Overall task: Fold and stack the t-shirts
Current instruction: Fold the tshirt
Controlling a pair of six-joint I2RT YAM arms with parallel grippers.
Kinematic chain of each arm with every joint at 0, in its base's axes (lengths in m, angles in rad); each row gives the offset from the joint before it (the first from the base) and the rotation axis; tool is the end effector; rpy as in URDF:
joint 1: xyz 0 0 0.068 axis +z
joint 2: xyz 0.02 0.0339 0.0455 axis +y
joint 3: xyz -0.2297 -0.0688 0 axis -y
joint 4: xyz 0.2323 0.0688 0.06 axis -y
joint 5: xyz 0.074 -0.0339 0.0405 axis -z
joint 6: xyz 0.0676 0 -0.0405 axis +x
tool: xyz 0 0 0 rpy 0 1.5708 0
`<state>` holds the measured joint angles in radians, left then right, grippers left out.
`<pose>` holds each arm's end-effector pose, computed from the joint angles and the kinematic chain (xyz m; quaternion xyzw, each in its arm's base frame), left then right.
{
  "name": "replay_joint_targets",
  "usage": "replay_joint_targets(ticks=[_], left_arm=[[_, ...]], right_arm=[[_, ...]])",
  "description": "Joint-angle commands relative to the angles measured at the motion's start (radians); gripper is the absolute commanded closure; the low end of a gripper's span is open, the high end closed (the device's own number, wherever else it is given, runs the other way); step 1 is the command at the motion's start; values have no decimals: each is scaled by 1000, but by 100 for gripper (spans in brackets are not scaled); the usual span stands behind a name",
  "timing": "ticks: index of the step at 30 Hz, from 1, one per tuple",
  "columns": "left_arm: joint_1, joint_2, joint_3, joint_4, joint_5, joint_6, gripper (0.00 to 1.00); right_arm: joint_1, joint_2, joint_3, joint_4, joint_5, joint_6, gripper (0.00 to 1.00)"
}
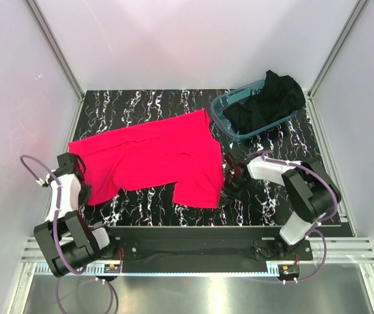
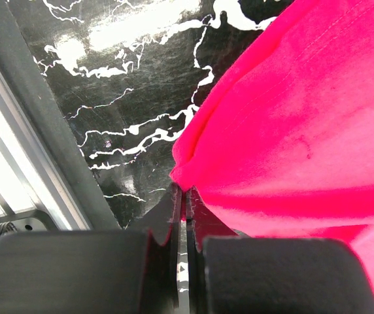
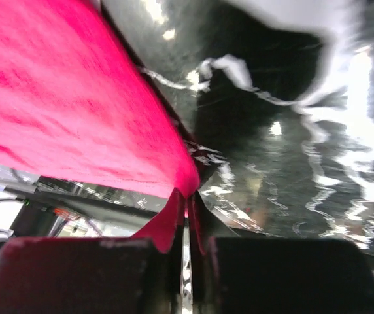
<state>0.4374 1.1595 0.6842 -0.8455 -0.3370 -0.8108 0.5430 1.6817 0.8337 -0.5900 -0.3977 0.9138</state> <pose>0.1683 0.1034 0.1376 -0.5886 0.7815 0.1407 0.1517 0.2109 0.1579 0.0721 -0.1674 -0.9638 -0.1904 0.0827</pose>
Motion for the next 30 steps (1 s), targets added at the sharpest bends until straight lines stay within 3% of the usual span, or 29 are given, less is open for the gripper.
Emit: replay_joint_targets(ticks=[1, 10, 20, 25, 30], left_arm=[[6, -29, 60, -26, -13, 12, 100], [6, -24, 106, -168, -137, -85, 100], [26, -26, 81, -254, -151, -206, 100], [27, 0, 83, -256, -148, -205, 100], [26, 12, 126, -208, -148, -108, 100]], right_arm=[[-37, -52, 16, -57, 218, -78, 100], [-49, -188, 143, -306, 201, -266, 100], [-52, -280, 79, -360, 224, -299, 100], [-57, -290, 87, -369, 224, -309, 100], [-58, -246, 226, -361, 226, -375, 100]])
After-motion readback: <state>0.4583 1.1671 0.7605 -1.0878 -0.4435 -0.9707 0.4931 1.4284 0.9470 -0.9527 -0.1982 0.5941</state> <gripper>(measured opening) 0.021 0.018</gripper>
